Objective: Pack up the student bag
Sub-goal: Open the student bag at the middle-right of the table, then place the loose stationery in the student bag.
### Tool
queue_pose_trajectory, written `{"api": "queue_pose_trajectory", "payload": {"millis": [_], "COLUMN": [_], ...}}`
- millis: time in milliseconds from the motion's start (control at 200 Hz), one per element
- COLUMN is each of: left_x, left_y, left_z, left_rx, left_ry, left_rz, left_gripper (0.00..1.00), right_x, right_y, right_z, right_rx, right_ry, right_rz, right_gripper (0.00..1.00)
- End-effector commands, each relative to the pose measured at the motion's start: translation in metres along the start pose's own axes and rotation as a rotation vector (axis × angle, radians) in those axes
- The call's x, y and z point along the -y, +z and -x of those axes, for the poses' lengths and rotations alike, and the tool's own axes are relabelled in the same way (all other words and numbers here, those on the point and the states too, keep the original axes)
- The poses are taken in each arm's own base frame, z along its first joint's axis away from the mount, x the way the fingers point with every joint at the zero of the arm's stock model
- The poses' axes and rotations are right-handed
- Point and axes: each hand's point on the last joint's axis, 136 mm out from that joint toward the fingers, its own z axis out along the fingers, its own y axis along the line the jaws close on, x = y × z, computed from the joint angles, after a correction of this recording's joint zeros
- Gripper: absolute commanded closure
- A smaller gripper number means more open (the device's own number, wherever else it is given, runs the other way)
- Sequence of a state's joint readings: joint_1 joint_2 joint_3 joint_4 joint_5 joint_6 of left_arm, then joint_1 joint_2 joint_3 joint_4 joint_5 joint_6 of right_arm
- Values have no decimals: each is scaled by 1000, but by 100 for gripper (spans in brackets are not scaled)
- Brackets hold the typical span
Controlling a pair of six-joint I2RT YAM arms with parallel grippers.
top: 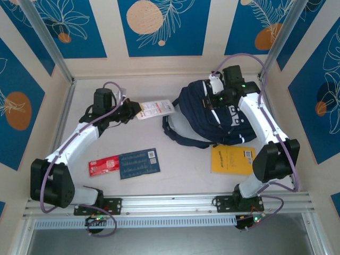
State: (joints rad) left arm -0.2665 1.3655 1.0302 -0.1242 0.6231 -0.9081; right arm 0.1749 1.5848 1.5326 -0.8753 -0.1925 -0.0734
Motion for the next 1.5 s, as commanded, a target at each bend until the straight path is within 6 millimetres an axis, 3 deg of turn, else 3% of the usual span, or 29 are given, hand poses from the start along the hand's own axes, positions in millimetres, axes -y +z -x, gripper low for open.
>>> {"api": "queue_pose_trajectory", "payload": {"millis": [0,290,460,640,810,975,1075,1160,1220,1305,1495], "left_x": [32,54,58,71,70,74,84,78,78,80,85], "left_y": [8,48,74,111,160,219,257,285,293,286,246], "left_z": [-8,-36,-50,-48,-52,-72,-93,-110,-112,-107,-86], "left_rx": [-48,-144,-181,-180,-192,-251,-299,-356,-366,-343,-299], "left_ry": [87,70,62,43,74,67,81,57,26,45,103], "left_rz": [-80,-153,-169,-222,-194,-208,-234,-202,-213,-192,-156], "left_gripper": [100,100,100,100,100,100,87,61,41,23,17], "right_x": [-62,-38,-38,-43,-50,-56,-57,-55,-54,-51,-45], "right_y": [-34,-85,-87,-87,-85,-79,-74,-72,-72,-71,-70], "right_z": [18,47,47,47,46,43,42,42,42,41,42], "right_rx": [139,314,323,322,319,317,314,315,321,326,345], "right_ry": [-52,84,88,90,79,67,76,86,92,98,97], "right_rz": [413,587,603,637,656,659,661,657,654,638,577], "right_gripper": [100,100,100,100,100,100,100,100,100,100,100]}}
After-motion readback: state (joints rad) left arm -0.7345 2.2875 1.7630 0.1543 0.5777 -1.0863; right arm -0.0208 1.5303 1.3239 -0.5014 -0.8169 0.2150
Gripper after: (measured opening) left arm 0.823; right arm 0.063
